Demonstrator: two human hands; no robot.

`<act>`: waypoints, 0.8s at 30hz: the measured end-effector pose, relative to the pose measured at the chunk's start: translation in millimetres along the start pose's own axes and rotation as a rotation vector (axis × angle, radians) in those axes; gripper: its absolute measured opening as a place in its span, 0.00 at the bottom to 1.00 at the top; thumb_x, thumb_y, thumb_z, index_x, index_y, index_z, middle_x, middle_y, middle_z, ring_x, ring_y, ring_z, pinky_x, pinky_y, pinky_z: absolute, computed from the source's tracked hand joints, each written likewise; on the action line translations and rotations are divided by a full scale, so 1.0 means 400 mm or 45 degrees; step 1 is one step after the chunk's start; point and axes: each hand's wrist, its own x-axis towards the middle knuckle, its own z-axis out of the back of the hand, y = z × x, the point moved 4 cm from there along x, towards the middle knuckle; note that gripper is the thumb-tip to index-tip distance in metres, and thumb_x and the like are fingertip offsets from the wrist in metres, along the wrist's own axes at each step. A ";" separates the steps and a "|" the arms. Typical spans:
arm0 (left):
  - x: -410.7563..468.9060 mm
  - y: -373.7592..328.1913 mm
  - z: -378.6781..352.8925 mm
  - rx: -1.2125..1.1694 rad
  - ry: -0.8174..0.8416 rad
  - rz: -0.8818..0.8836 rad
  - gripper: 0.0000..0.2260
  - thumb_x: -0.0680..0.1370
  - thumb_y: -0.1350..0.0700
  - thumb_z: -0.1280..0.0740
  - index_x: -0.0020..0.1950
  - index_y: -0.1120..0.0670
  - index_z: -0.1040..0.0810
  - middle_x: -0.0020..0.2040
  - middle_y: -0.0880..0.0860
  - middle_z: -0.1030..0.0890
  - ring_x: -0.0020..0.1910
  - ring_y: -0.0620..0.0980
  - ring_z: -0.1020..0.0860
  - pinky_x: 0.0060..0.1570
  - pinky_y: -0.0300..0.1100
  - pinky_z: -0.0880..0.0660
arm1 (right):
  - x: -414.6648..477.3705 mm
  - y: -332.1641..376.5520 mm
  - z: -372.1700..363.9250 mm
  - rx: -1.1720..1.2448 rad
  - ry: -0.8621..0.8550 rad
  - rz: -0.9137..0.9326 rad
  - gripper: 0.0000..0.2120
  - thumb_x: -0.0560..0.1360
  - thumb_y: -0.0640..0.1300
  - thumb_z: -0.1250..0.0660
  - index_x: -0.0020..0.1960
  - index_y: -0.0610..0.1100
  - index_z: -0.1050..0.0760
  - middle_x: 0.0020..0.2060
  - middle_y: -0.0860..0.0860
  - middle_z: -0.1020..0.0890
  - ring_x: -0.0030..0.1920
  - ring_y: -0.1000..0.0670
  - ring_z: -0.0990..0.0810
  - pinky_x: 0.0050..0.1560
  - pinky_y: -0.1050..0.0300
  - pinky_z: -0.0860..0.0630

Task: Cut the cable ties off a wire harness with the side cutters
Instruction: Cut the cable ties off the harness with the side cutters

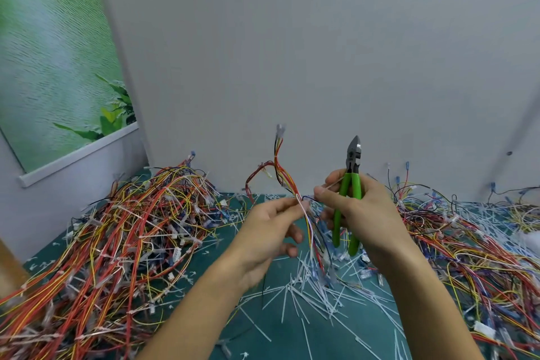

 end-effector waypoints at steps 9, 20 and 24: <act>-0.007 0.011 -0.027 -0.402 0.388 0.101 0.09 0.79 0.55 0.32 0.54 0.58 0.25 0.47 0.57 0.18 0.29 0.43 0.30 0.24 0.33 0.37 | 0.001 0.000 0.000 0.221 0.145 -0.189 0.13 0.74 0.33 0.26 0.55 0.40 0.25 0.35 0.45 0.17 0.30 0.45 0.18 0.30 0.54 0.20; -0.004 0.008 -0.032 -0.526 0.396 0.002 0.18 0.76 0.56 0.31 0.63 0.61 0.28 0.44 0.56 0.18 0.26 0.42 0.35 0.23 0.33 0.37 | 0.001 -0.006 -0.027 0.581 0.199 -0.298 0.17 0.75 0.25 0.33 0.57 0.42 0.29 0.31 0.47 0.21 0.28 0.48 0.23 0.30 0.52 0.20; -0.007 0.000 -0.034 -0.518 0.380 -0.095 0.03 0.76 0.61 0.32 0.46 0.54 0.23 0.38 0.56 0.27 0.24 0.43 0.36 0.22 0.34 0.39 | 0.002 -0.002 -0.017 0.576 0.139 -0.319 0.17 0.75 0.24 0.34 0.56 0.43 0.29 0.30 0.47 0.21 0.27 0.49 0.23 0.29 0.55 0.21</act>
